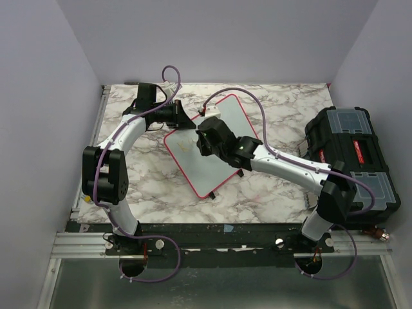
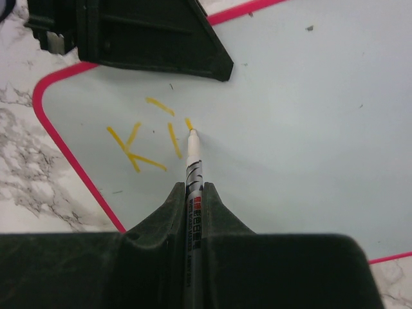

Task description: Write a sentence on the whiteboard

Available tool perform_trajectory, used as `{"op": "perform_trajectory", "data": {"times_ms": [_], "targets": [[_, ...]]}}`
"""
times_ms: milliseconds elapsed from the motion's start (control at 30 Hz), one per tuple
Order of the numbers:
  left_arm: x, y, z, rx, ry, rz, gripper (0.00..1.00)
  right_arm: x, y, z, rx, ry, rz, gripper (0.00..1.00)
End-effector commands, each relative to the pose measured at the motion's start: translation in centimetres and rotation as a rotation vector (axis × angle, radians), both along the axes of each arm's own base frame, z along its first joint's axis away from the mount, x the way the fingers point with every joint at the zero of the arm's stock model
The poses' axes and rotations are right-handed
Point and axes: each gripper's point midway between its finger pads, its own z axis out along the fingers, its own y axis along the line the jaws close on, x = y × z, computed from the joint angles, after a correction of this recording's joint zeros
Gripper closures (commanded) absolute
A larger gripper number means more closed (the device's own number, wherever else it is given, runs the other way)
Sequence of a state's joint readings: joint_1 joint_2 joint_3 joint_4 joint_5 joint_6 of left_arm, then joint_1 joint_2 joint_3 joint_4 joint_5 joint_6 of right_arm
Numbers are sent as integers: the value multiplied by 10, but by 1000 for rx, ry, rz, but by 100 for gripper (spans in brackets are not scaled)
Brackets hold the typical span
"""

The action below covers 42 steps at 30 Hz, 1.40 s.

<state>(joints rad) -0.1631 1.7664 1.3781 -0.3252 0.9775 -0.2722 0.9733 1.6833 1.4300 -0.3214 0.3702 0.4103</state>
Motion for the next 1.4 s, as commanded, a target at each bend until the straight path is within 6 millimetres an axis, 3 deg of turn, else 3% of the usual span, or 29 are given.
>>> {"op": "perform_trajectory", "data": {"times_ms": [0,200,600,967,1367], "targets": [[-12,-5,-11,45,-21,-45,100,-12,-15,-22,-43,44,-3,99],[-12,-5,-10,44,-24,-45,100,-16,-16,-23,-35,60,1,99],[-13,-5,-11,44,-20,-45,100,-5,-4,-2,-8,24,-2,99],[-13,-5,-11,46,-24,-45,100,5,4,5,-14,5,-6,99],[-14,-4,-10,47,-27,-47,100,17,-6,4,-61,-15,-89,99]]}}
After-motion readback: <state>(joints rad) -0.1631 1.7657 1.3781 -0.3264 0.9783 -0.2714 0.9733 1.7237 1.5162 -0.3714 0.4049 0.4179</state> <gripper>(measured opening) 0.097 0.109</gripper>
